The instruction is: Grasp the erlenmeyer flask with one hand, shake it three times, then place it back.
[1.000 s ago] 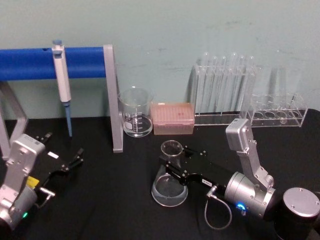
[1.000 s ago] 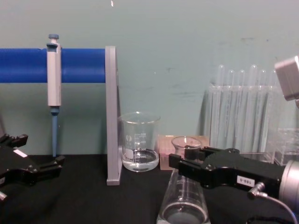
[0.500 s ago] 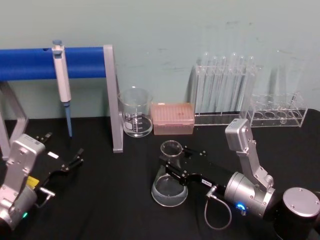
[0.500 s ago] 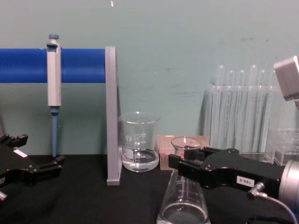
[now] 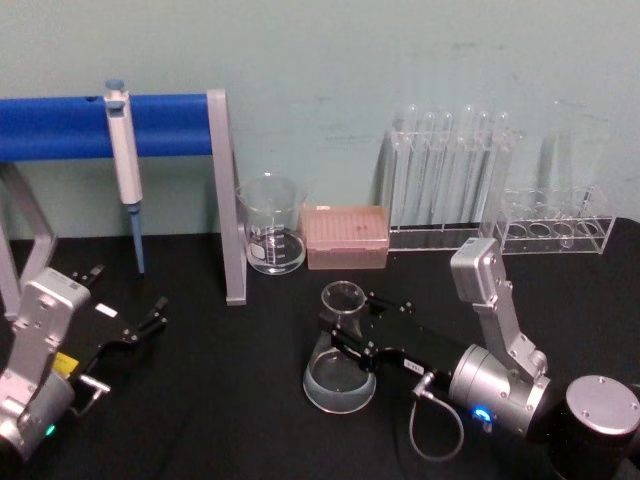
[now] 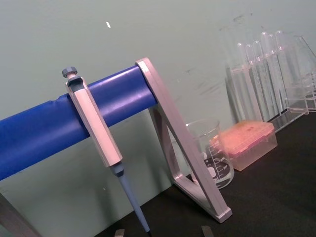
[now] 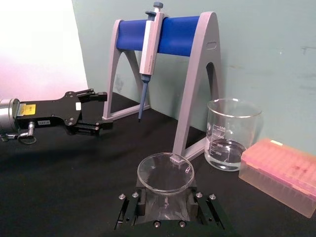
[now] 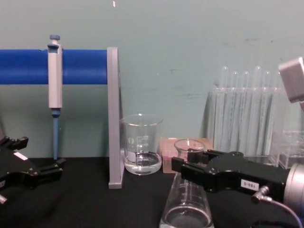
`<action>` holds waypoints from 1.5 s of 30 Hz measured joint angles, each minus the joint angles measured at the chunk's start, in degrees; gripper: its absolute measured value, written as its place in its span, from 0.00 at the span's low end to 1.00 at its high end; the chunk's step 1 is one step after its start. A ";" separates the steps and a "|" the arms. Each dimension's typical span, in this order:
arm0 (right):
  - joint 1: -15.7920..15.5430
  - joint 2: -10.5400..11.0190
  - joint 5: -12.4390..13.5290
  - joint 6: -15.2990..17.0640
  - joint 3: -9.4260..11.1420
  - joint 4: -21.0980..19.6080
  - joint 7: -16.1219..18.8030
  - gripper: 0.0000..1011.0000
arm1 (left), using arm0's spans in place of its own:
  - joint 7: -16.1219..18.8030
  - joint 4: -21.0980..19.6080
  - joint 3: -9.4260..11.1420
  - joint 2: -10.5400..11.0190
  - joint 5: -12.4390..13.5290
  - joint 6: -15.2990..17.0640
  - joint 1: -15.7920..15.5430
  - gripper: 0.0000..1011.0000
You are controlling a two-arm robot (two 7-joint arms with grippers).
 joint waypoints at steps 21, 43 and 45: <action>-0.02 0.00 -0.13 0.18 0.00 0.08 -0.07 0.99 | 0.00 0.00 0.00 0.00 0.00 0.00 0.00 0.99; -0.01 0.01 -0.03 0.02 0.00 0.03 -0.07 0.99 | 0.00 0.00 0.00 0.00 0.00 0.00 0.00 0.99; -0.01 0.01 -0.03 0.02 0.00 0.03 -0.06 0.99 | 0.00 0.00 0.00 0.00 0.00 0.00 0.00 0.99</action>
